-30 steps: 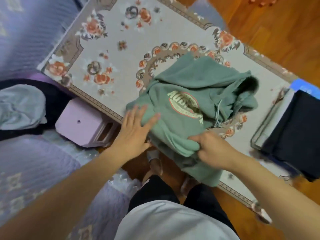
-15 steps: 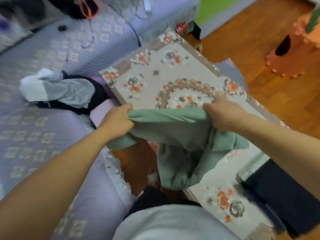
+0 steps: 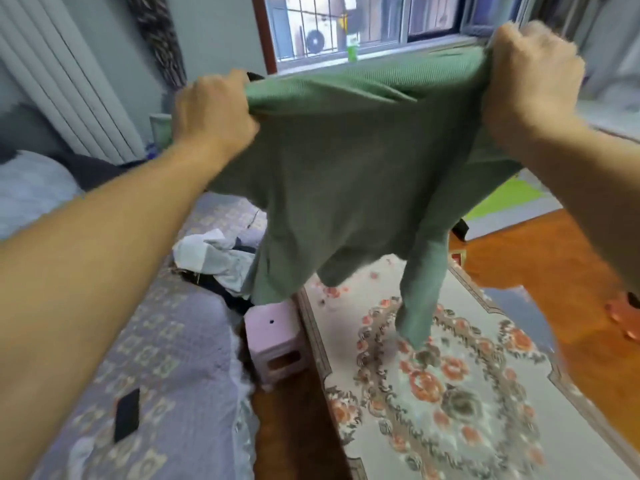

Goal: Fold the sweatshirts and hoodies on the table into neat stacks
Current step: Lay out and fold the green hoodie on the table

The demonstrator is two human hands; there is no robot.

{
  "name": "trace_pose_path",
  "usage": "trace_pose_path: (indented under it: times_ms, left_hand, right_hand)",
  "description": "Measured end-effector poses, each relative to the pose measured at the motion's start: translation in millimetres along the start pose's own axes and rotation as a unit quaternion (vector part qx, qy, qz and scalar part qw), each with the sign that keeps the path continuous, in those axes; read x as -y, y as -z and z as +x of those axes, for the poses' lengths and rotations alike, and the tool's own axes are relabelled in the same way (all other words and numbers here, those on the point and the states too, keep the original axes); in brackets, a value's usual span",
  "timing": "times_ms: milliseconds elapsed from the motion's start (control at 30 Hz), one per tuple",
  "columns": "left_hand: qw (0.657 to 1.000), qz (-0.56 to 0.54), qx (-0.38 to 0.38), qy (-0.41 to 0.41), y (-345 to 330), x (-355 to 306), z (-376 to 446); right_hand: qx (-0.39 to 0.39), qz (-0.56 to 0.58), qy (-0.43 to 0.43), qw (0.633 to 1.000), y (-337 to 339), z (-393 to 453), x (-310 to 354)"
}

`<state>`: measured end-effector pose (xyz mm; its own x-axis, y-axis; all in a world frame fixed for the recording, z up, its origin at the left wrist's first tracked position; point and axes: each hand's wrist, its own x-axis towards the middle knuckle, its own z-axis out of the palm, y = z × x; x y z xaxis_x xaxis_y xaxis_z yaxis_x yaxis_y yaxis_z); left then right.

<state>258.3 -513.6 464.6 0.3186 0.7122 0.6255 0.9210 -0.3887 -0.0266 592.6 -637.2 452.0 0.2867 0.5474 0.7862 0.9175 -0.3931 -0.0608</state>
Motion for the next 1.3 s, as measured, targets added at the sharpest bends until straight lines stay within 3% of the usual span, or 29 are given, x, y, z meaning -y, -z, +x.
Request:
trace_pose_path:
  times_ms: [133, 233, 333, 533, 633, 733, 900, 1000, 1033, 1067, 1133, 1167, 1200, 1267, 1300]
  left_hand:
    - [0.996, -0.009, 0.074, -0.050, -34, -9, -60]
    - [0.975, -0.026, 0.193, -0.106, -87, -27, -149]
    - [0.935, -0.038, 0.324, -0.140, -155, -54, -269]
    - [0.832, -0.068, 0.521, -0.179, -291, -137, -493]
    - [0.793, -0.038, 0.571, -0.209, -337, -153, -569]
    - [0.779, -0.065, 0.591, -0.197, -357, -155, -607]
    - [0.811, -0.138, 0.523, -0.223, -342, -143, -632]
    - [0.782, -0.163, 0.560, -0.219, -323, -147, -643]
    - [0.758, -0.178, 0.591, -0.210, -320, -150, -645]
    - [0.727, -0.202, 0.628, -0.190, -320, -152, -651]
    - [0.618, -0.243, 0.737, -0.123, -323, -153, -652]
    - [0.593, -0.258, 0.758, -0.087, -329, -151, -652]
    - [0.603, -0.276, 0.747, -0.042, -336, -147, -649]
    - [0.648, -0.307, 0.688, 0.110, -352, -131, -636]
    - [0.654, -0.312, 0.663, 0.189, -362, -119, -625]
  right_hand:
    - [0.036, 0.036, 0.028, 0.998, -24, -57, -33]
    - [0.092, 0.069, 0.159, 0.981, -56, -158, -74]
    - [0.208, 0.093, 0.253, 0.940, -91, -282, -120]
    - [0.436, 0.031, 0.196, 0.878, -167, -535, -193]
    - [0.508, 0.001, 0.172, 0.844, -191, -622, -209]
    - [0.516, -0.014, 0.145, 0.844, -200, -659, -218]
    - [0.437, -0.010, 0.141, 0.888, -185, -661, -230]
    - [0.409, -0.048, 0.143, 0.900, -172, -658, -240]
    - [0.447, -0.082, 0.150, 0.878, -169, -661, -243]
    - [0.519, -0.136, 0.159, 0.829, -168, -665, -244]
    - [0.675, -0.232, 0.115, 0.691, -169, -670, -238]
    - [0.710, -0.242, 0.079, 0.656, -174, -669, -228]
    - [0.723, -0.222, 0.053, 0.652, -181, -665, -215]
    - [0.693, -0.150, 0.065, 0.703, -198, -654, -181]
    - [0.675, -0.113, 0.056, 0.727, -210, -648, -162]
